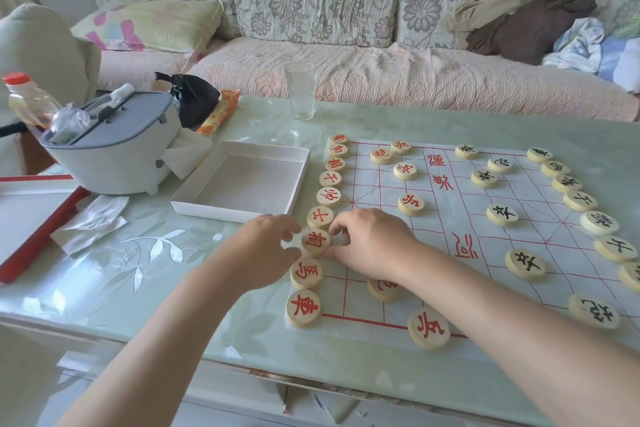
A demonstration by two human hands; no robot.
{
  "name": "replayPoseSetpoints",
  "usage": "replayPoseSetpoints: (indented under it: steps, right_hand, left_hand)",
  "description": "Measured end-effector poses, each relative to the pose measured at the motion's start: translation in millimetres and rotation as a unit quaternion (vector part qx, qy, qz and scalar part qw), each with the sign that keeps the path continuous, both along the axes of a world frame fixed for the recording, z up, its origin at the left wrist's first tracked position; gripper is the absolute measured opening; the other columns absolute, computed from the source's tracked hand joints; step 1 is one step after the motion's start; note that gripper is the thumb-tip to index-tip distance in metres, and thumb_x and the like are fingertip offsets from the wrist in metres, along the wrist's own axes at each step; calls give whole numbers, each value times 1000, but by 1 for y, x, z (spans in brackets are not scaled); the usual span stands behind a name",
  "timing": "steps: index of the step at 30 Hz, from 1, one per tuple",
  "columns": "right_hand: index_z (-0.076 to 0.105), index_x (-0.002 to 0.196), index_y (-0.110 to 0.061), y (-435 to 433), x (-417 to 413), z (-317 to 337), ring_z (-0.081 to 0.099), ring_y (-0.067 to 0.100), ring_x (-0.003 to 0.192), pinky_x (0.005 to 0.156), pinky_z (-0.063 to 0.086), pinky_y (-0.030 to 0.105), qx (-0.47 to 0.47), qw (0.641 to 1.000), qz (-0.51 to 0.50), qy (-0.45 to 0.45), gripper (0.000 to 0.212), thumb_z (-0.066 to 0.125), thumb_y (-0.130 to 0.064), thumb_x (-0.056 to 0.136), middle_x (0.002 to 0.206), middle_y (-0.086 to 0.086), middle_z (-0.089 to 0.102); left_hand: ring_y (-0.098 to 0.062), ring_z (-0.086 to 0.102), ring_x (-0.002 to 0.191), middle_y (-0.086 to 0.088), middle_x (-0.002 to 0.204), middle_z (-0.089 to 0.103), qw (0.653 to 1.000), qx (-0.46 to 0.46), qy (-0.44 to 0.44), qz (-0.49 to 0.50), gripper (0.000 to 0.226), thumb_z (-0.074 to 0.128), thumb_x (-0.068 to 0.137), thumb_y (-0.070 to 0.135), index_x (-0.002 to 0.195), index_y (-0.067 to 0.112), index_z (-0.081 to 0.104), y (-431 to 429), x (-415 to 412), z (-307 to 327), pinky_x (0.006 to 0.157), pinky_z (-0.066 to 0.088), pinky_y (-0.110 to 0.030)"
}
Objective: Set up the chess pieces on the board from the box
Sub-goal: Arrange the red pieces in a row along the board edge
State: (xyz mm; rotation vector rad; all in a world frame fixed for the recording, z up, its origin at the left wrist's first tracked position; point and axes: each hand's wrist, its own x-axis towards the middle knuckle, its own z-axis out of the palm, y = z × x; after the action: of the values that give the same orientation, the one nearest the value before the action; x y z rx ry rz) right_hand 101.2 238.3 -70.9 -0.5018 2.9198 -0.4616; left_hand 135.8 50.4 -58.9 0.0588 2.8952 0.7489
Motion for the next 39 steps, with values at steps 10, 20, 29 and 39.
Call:
replayPoseSetpoints:
  steps: [10, 20, 29, 39]
  right_hand:
    - [59, 120, -35, -4, 3, -1, 58, 15, 105, 81, 46, 32, -1, 1000, 1, 5, 41, 63, -58, 86, 113, -11, 63]
    - [57, 123, -35, -2, 4, 0, 58, 15, 107, 84, 47, 33, 11, 1000, -6, -6, 44, 62, -57, 85, 114, -11, 62]
    - [52, 102, -35, -2, 21, 15, 53, 13, 97, 76, 36, 30, 38, 999, 18, -9, 24, 59, -49, 85, 101, -14, 55]
    - [65, 103, -35, -6, 61, 22, 57, 14, 93, 70, 37, 30, 97, 990, 98, -11, 47, 67, -67, 69, 98, -13, 62]
  left_hand:
    - [-7, 51, 101, 21, 115, 46, 991, -54, -61, -103, 75, 84, 56, 55, 119, 43, 46, -6, 31, 4, 79, 45, -22]
    - [-5, 51, 102, 22, 113, 46, 993, -23, -68, -92, 69, 81, 61, 56, 119, 44, 46, -8, 28, 10, 82, 47, -24]
    - [2, 47, 81, 19, 100, 48, 990, -72, -38, -118, 51, 82, 60, 53, 99, 40, 52, -1, 36, 8, 60, 34, -16]
    - [-3, 55, 80, 19, 97, 61, 988, -90, -91, -87, 46, 81, 66, 48, 105, 35, 62, -7, 44, 11, 63, 40, -18]
